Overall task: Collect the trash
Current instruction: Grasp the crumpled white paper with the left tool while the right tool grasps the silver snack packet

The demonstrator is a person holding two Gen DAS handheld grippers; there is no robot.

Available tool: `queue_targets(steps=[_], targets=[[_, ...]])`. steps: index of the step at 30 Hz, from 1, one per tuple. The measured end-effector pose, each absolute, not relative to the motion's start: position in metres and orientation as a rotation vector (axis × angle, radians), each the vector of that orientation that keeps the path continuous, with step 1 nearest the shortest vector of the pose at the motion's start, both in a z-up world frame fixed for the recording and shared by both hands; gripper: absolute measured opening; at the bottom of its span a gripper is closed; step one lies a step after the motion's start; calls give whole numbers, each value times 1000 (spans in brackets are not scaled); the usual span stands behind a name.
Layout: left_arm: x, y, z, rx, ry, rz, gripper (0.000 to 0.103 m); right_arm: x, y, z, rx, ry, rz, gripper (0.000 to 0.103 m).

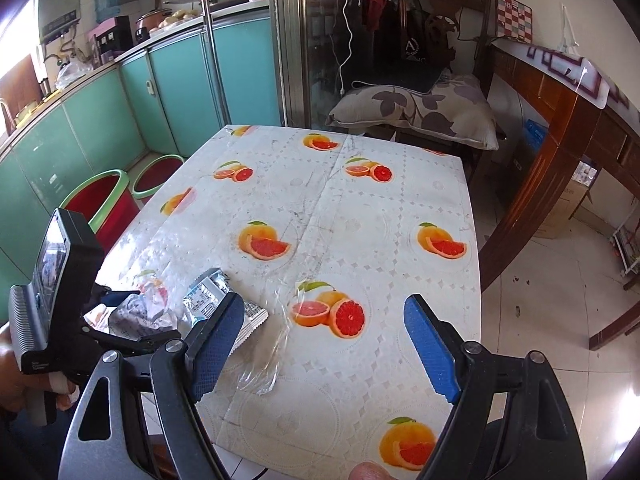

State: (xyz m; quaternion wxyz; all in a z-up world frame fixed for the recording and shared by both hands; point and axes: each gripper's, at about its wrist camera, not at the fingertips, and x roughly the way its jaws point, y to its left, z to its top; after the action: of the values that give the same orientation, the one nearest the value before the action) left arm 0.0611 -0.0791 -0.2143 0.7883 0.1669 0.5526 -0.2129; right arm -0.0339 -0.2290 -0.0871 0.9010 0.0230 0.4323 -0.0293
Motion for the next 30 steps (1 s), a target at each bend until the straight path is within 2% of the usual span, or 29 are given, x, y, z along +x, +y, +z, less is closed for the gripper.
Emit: queue_targets(steps=[1, 3, 6, 9, 13, 19, 30], targets=[[61, -78, -215, 349, 1192, -471, 62, -33, -229, -88, 45, 896, -59, 82], [62, -75, -213, 329, 1192, -470, 51, -31, -227, -91, 34, 902, -49, 82], [67, -67, -202, 306, 1163, -438, 48, -27, -217, -93, 6, 909, -22, 82], [73, -50, -182, 275, 1102, -386, 48, -21, -206, -97, -25, 920, 23, 82], [82, -17, -146, 220, 1006, -313, 48, -9, -180, -114, -96, 962, 120, 92], [87, 30, -107, 114, 922, -255, 48, 9, -139, -152, -224, 1015, 225, 95], [76, 75, -98, 21, 895, -200, 49, 42, -111, -211, -412, 1124, 250, 95]])
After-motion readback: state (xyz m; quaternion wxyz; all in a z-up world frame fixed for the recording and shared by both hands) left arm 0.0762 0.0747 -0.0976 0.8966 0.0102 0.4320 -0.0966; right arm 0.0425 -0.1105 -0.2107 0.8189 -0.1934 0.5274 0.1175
